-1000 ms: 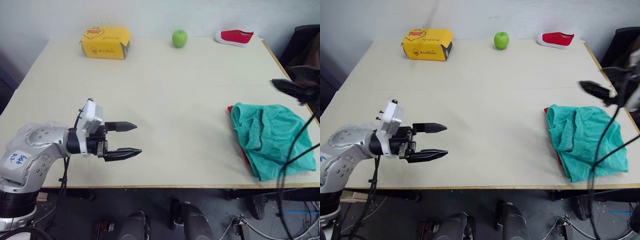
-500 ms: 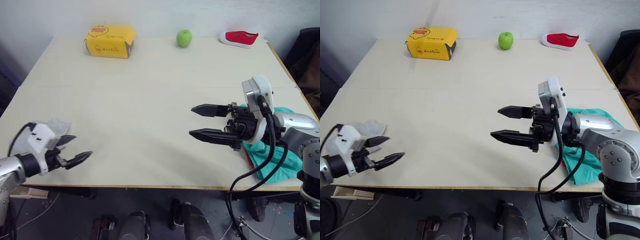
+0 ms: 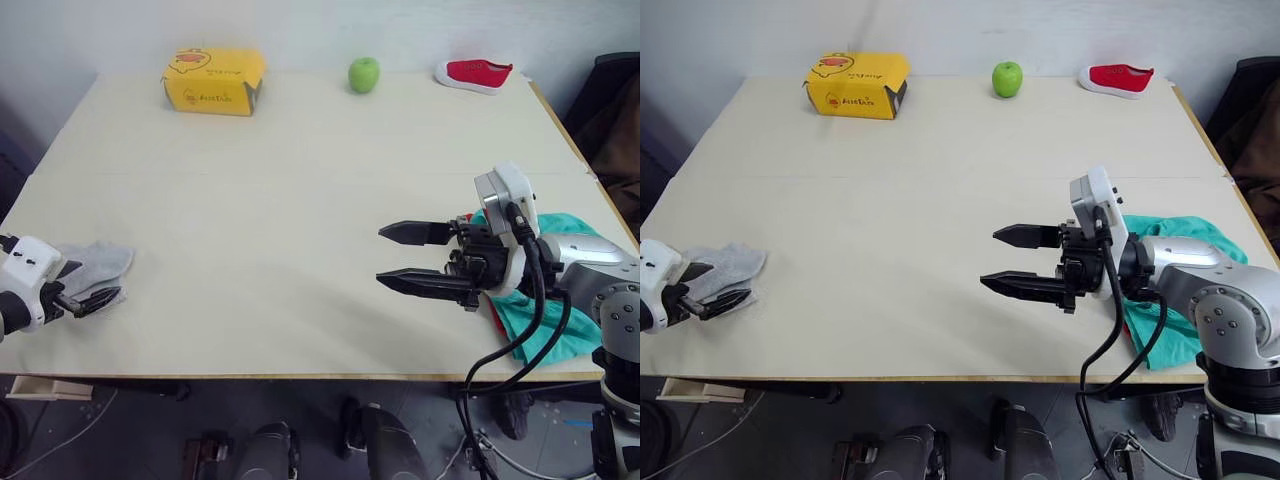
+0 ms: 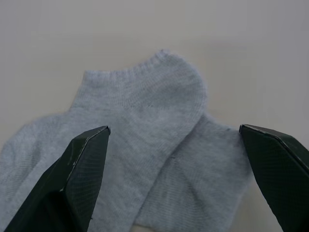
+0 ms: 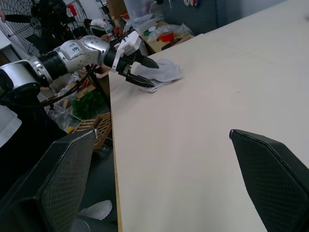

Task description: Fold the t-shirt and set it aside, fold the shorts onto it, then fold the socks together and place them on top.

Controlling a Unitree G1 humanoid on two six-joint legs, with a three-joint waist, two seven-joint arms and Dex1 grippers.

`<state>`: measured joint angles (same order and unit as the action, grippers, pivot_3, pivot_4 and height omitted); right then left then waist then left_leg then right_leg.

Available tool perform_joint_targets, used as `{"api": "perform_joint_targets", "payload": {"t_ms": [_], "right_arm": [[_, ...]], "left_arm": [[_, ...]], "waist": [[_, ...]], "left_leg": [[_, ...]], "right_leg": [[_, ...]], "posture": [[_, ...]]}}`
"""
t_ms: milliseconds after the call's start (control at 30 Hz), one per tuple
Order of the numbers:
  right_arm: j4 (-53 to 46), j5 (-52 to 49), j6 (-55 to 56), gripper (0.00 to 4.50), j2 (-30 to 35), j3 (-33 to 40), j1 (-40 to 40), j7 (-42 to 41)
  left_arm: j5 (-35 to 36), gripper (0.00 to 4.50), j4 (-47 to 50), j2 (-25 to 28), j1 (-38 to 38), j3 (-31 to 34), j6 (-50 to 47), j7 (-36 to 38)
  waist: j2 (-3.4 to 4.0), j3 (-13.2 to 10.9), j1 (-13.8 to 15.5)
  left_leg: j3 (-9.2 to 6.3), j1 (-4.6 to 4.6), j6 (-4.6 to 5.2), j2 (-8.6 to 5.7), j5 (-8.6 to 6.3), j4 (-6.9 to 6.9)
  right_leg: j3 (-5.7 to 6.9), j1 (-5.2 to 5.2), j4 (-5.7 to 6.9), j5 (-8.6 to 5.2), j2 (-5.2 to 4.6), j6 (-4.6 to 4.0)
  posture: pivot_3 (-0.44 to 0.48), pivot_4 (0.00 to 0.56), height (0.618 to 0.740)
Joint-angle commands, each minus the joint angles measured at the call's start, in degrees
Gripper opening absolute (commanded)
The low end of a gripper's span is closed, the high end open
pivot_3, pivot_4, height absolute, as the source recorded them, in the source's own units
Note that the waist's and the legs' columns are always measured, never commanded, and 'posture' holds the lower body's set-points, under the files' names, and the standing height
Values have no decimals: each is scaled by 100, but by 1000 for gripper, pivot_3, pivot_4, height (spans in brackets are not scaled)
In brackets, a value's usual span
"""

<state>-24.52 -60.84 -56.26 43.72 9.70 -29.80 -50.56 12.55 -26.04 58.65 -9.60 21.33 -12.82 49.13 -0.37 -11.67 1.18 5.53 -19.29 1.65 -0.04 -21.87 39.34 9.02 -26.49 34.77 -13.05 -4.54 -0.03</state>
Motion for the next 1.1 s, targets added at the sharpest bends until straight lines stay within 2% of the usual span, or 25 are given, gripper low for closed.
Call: {"api": "perform_joint_targets", "payload": {"t_ms": [33,233,333,433,600,733,867,900,1033,1100], "right_arm": [[-30,-162,68,4485,-4,208,-53,113],[57,-23,192,4485,-17,128,-99,128],[18,-30,212,4485,-38,106,-75,165],[-2,-102,204,4500,-54,122,-78,227],[46,-157,179,4500,-31,177,-102,287],[80,-159,176,4500,-20,166,-126,285],[55,-74,221,4500,12,83,-113,181],[46,-51,232,4500,29,68,-107,142],[-5,25,272,4500,151,20,-66,-102],[-13,48,287,4500,170,-1,-48,-175]], "left_arm": [[-105,4500,-385,161,-345,-62,67,33],[4,4500,-575,226,-565,-318,-546,582],[-153,4500,-733,238,-557,-399,-652,469],[-253,3981,-896,247,-635,-439,-805,244],[-116,2425,-773,210,-536,-427,-1156,344],[130,1282,-182,13,-268,-282,-1608,306],[502,127,958,-277,191,9,-2381,54],[668,10,1328,-348,249,99,-2714,-13],[1360,10,3108,-725,305,203,-4131,-458],[1548,10,3882,-1148,21,87,-4989,-1068]], "waist": [[-1,1,2],[-2,1,-18],[-2,1,-35],[-2,1,-46],[-2,1,-80],[-1,1,-126],[0,2,-119],[0,2,-117],[-1,2,-24],[-5,4,35]], "left_leg": [[0,0,0,0,0,0],[4,3,-1,0,1,0],[4,3,-1,0,1,0],[5,7,-3,0,2,0],[6,18,-18,0,12,0],[6,23,-25,1,17,0],[5,21,-26,0,17,-1],[5,21,-25,0,17,-1],[1,14,-19,-7,19,0],[-1,11,-15,-10,20,0]], "right_leg": [[1,0,0,0,0,0],[0,1,5,0,1,0],[0,0,6,0,1,0],[-3,2,11,0,1,0],[-7,1,13,0,-1,-1],[-9,1,19,-1,-2,-2],[-10,-1,21,-2,-4,-3],[-10,1,23,-1,-5,-3],[-9,3,26,-1,-11,-2],[-9,4,25,2,-13,2]], "posture": [[0,150,740],[0,150,740],[0,150,740],[0,150,740],[0,150,740],[0,150,740],[0,150,740],[0,150,740],[0,150,740],[0,150,740]]}}
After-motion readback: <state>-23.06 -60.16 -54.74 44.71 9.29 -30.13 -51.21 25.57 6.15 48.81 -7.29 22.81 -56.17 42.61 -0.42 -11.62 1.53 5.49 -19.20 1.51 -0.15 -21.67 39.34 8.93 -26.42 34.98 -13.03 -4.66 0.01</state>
